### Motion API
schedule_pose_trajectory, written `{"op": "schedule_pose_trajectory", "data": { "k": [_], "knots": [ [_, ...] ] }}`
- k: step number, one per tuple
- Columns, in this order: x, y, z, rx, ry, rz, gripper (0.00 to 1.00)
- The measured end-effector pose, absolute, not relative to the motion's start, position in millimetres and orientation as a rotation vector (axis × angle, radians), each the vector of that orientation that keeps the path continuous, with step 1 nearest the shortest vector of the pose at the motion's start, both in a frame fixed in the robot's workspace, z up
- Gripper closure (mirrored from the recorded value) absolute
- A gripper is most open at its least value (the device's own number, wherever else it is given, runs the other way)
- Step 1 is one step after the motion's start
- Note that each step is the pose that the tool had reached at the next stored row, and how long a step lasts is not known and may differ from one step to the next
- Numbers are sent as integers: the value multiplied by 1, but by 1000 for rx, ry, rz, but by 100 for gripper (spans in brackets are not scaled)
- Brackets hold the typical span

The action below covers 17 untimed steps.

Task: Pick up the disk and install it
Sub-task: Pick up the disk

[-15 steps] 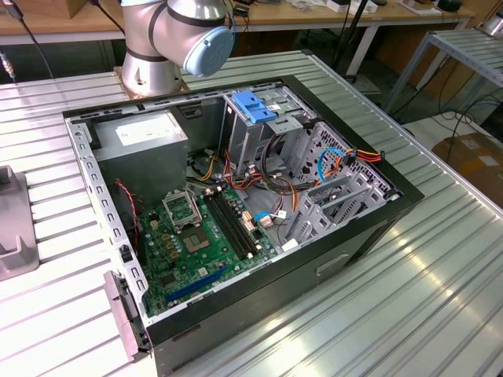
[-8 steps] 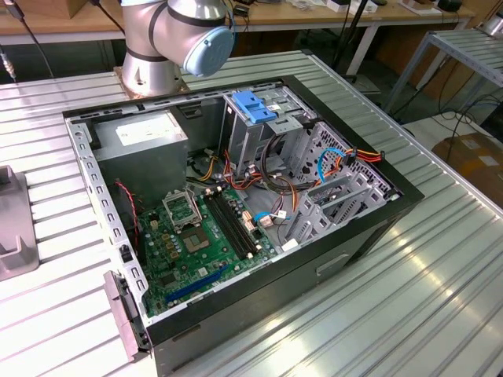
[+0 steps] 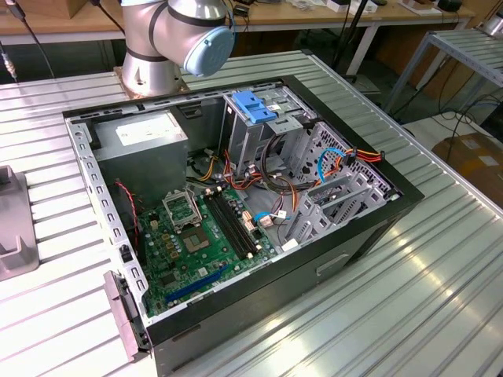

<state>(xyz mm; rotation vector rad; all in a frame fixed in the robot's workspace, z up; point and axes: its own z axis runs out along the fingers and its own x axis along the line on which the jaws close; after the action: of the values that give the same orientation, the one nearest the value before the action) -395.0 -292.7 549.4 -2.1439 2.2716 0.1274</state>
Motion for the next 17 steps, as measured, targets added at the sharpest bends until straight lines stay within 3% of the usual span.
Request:
{"op": "schedule_pose_trajectory", "data": {
  "k": [17],
  "knots": [
    [-390, -293, 549, -2144, 2272, 127, 63]
  ]
}}
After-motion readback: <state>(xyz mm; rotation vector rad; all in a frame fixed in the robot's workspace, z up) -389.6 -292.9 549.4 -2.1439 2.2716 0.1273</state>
